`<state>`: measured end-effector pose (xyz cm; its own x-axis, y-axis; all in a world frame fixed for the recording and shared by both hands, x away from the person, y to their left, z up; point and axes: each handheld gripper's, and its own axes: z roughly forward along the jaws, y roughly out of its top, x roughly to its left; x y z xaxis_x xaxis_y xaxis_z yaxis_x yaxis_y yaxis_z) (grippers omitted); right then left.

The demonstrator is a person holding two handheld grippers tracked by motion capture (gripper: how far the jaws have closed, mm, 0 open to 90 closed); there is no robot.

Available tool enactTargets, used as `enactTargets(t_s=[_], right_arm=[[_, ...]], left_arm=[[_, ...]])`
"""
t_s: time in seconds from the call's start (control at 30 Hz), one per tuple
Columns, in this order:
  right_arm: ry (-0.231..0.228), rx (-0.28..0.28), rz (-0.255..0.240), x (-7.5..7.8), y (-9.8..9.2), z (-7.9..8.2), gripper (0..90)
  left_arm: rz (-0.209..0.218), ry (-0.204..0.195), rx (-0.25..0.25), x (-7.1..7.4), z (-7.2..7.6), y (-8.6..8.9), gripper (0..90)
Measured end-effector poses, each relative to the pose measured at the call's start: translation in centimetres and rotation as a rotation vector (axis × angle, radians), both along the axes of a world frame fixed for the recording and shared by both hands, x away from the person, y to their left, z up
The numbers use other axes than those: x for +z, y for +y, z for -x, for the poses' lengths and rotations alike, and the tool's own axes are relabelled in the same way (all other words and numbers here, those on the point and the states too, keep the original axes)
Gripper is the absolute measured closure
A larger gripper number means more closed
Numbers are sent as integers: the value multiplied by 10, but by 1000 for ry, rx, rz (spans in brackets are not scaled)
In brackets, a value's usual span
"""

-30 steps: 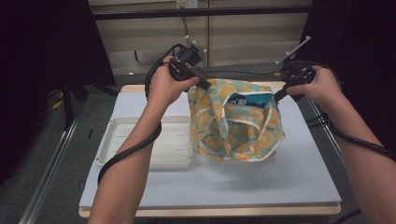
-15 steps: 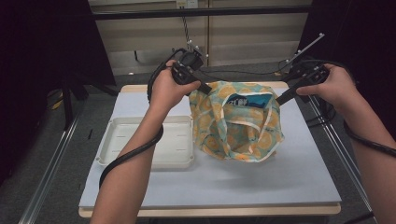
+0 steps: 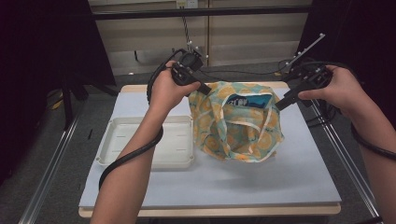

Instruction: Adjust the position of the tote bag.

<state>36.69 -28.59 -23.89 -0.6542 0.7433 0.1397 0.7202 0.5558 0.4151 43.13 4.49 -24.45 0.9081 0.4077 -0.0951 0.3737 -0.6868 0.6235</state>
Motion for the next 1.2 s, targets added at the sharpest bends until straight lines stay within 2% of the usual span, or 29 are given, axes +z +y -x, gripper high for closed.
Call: enactTargets(t_s=[0.27,0.47,0.6,0.67,0.73,0.9,1.1,1.2], right_arm=[[19,17,6,-7,8,1,361],[52,39,9,-16,17,2,398],[68,44,11,-20,21,3,535],[73,49,15,-21,22,3,672],[86,58,8,-20,23,2,745],[83,67,-14,-8,22,2,895],[67,54,-30,11,20,1,900],[50,42,-59,22,19,0,900]], left_arm=[[-2,-1,0,-1,1,1,868],[-4,1,-4,-1,1,0,868],[6,2,6,-2,1,-1,868],[2,2,-2,-2,1,0,868],[6,-1,5,-1,1,0,869],[8,-13,11,1,2,1,869],[10,-18,9,2,-1,2,869],[14,-11,17,2,-2,3,869]])
